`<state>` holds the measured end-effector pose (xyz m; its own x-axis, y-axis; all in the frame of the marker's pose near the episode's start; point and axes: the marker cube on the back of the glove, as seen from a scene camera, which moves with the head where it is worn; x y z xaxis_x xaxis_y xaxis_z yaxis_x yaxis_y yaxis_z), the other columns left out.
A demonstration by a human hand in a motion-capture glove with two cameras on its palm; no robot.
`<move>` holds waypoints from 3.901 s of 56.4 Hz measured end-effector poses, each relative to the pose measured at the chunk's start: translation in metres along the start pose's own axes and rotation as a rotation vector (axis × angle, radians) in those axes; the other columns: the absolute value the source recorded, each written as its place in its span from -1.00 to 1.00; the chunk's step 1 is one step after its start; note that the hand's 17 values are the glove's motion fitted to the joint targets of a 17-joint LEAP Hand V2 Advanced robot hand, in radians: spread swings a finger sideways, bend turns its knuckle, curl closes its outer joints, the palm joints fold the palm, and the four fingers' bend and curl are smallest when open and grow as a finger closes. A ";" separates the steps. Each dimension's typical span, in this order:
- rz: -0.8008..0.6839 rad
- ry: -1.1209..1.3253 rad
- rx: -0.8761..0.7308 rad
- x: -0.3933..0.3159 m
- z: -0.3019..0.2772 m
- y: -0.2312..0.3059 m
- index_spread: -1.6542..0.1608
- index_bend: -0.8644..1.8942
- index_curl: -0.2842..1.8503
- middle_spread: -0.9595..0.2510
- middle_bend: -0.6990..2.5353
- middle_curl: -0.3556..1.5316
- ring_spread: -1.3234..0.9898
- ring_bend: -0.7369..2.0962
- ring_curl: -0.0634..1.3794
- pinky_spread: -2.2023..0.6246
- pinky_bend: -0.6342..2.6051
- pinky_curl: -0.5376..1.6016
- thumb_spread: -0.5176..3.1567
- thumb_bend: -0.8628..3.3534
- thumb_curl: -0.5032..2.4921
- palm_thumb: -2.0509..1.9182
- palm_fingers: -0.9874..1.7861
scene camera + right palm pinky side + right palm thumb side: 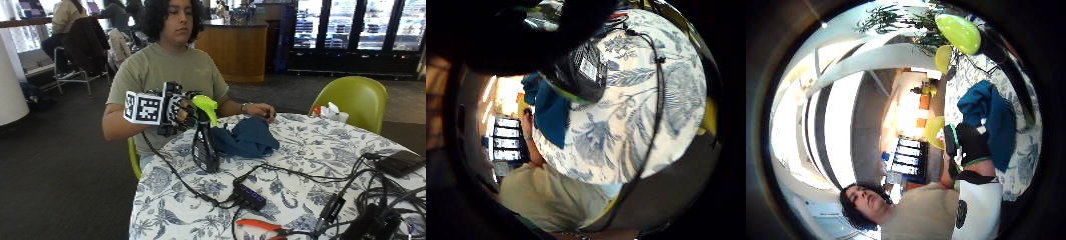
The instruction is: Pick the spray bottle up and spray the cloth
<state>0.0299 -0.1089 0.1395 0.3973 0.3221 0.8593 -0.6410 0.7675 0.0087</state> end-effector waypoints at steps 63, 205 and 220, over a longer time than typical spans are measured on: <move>0.010 -0.078 0.253 0.049 0.024 -0.156 0.63 -0.29 -0.48 0.67 -0.46 -0.26 0.12 -0.14 -0.40 0.60 -0.41 -0.15 -0.22 -0.61 -0.40 0.42 0.19; 0.264 0.601 -0.866 -0.125 0.116 -0.140 0.51 -0.19 -0.12 0.26 -0.16 0.02 -0.02 0.03 -0.20 0.40 -0.34 -0.09 -0.44 -0.60 -0.12 0.54 0.65; -0.047 0.143 -0.804 -0.168 0.183 -0.143 0.51 -0.19 -0.11 0.26 -0.16 0.02 -0.03 0.03 -0.20 0.40 -0.33 -0.09 -0.43 -0.60 -0.11 0.53 0.66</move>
<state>-0.0655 -0.3742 0.0875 0.5268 0.3053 0.7933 0.0238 0.9276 -0.3728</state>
